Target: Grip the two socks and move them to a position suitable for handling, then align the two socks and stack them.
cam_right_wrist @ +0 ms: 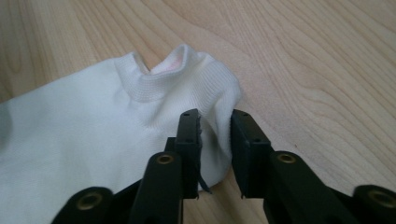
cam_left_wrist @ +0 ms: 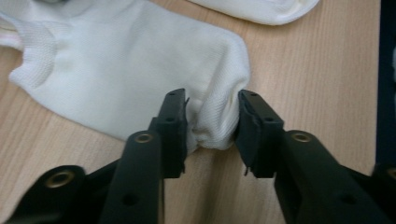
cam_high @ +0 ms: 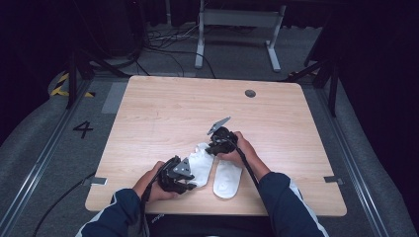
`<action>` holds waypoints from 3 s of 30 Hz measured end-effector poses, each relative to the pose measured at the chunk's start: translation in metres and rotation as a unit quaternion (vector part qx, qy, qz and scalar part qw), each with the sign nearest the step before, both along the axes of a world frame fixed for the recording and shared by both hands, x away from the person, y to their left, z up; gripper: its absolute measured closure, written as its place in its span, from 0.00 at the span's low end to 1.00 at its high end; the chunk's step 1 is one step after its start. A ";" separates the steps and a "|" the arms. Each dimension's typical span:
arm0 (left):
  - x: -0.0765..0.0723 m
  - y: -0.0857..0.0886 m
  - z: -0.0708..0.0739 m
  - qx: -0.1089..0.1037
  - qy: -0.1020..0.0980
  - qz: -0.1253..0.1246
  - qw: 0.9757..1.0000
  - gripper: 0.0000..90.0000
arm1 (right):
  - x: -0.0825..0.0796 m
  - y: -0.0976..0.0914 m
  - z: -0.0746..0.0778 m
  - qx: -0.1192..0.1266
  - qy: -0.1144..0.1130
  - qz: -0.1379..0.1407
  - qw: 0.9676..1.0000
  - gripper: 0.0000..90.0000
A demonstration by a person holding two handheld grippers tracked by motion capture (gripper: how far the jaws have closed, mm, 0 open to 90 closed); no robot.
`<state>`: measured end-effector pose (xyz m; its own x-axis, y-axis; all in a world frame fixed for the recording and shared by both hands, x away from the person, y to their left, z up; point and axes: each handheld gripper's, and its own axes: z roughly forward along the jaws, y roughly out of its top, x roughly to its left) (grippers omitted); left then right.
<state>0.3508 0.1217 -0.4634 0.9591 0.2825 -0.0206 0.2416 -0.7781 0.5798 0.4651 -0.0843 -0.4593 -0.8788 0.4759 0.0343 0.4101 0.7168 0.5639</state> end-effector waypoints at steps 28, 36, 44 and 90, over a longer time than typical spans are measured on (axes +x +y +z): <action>0.002 0.004 0.019 -0.042 -0.031 -0.013 0.999 0.92 | -0.010 -0.009 0.029 0.021 -0.033 0.022 0.999 0.98; 0.002 -0.006 0.033 -0.062 -0.046 -0.026 0.997 0.92 | -0.016 -0.026 0.043 0.028 -0.046 0.017 0.998 0.98; -0.003 -0.021 0.041 -0.079 -0.057 -0.032 0.995 0.92 | -0.021 -0.051 0.053 0.045 -0.043 -0.003 0.998 0.98; -0.012 -0.086 0.003 0.007 -0.030 -0.081 0.996 0.73 | -0.049 -0.116 0.024 -0.014 -0.026 -0.035 0.999 0.94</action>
<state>0.3390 0.0355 -0.4601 0.9916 0.1228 0.0410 0.0768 -0.8128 0.5774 0.4157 -0.2005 -0.4348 -0.8432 0.5370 -0.0252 0.4305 0.7026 0.5665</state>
